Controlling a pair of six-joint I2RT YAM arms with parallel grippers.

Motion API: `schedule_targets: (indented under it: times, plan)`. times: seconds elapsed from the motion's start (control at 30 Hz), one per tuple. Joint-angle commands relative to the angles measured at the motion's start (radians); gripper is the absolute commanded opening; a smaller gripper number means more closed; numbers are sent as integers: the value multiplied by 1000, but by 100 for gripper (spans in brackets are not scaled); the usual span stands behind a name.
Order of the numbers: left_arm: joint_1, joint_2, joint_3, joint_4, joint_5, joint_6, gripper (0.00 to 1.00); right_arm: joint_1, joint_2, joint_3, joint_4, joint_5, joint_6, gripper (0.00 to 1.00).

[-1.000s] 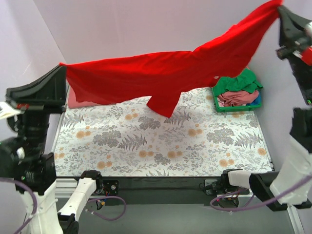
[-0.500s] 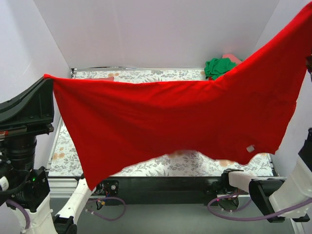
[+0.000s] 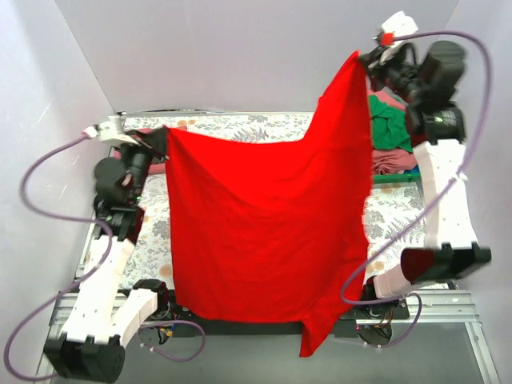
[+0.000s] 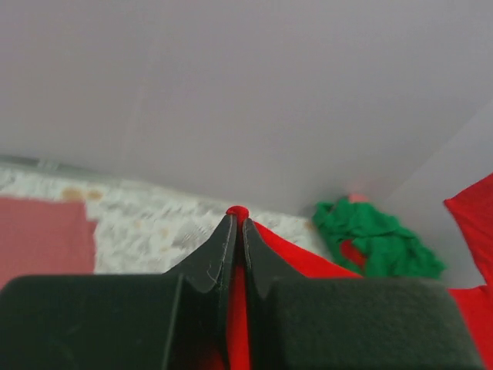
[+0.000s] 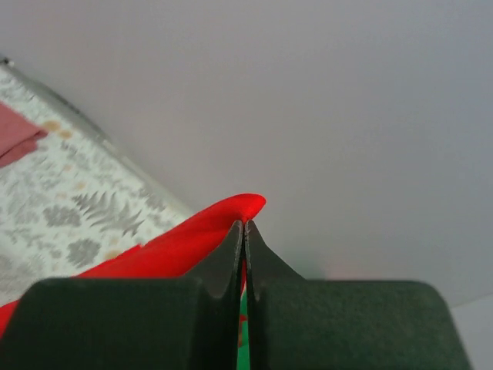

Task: Fold and stack the t-shirts
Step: Flatten the tshirt out

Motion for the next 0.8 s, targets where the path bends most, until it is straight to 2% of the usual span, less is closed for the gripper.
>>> schedule_targets:
  times: [0.0,0.13,0.3,0.4,0.43,0.53,0.77]
  plan:
    - [-4,95,-140,85,-131,47,0,24,87,-66,75,-79,64,1]
    - [19,291,-173,134,-194,45,0,70,312,-53,107,-79,52,1]
    - [99,566,-113,151,-193,-2,0,127,582,67,149,8,42,1]
    - [114,679,-59,141,-182,-16,0,157,657,94,172,71,0,1]
    - [161,696,-50,140,-176,-25,0,160,695,111,178,83,-1,1]
    - [186,753,-24,145,-151,-33,0,170,755,134,196,123,-5,1]
    - [205,838,10,144,-90,-28,0,167,786,138,203,119,22,1]
